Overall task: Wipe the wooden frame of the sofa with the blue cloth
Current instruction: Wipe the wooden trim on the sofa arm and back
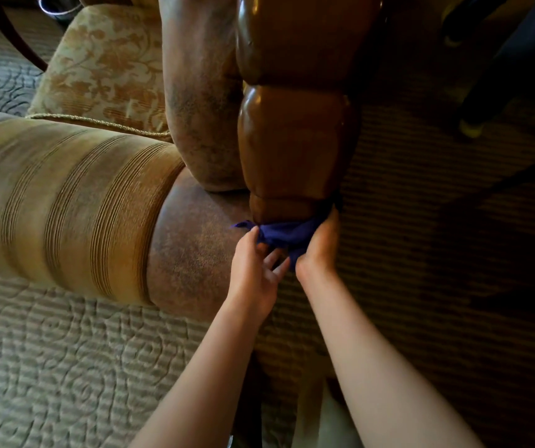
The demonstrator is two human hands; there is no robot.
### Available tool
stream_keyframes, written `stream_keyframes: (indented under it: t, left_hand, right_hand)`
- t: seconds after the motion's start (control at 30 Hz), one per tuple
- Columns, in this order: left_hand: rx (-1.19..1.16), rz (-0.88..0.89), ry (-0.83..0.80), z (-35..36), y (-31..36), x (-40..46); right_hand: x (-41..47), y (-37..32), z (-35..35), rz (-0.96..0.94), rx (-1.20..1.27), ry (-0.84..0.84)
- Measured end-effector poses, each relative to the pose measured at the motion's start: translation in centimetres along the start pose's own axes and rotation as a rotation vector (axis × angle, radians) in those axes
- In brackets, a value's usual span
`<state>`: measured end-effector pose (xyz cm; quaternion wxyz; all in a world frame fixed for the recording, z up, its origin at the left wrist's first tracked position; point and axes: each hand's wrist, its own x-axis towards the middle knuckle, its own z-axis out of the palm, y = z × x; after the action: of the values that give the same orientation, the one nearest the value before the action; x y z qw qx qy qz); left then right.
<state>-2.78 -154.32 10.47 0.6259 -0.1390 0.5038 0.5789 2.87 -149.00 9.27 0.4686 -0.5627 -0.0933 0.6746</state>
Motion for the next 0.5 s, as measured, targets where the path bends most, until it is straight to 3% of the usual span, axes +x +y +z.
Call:
stream_keyframes:
  t: [0.13, 0.27, 0.4, 0.5]
  left_hand:
    - [0.124, 0.18, 0.115, -0.4, -0.8, -0.4]
    - [0.327, 0.52, 0.145, -0.2, 0.0, -1.2]
    - [0.528, 0.787, 0.064, 1.2, 2.0, -1.7]
    - [0.689, 0.868, 0.002, 2.0, 2.2, -0.7]
  right_hand:
    - [-2.3, 0.8, -0.4, 0.094, 0.053, 0.01]
    - [-6.1, 1.4, 0.3, 0.083, 0.182, 0.007]
    - [-7.5, 0.3, 2.1, -0.299, -0.073, 0.127]
    - [-5.6, -0.3, 1.8, -0.541, -0.294, 0.206]
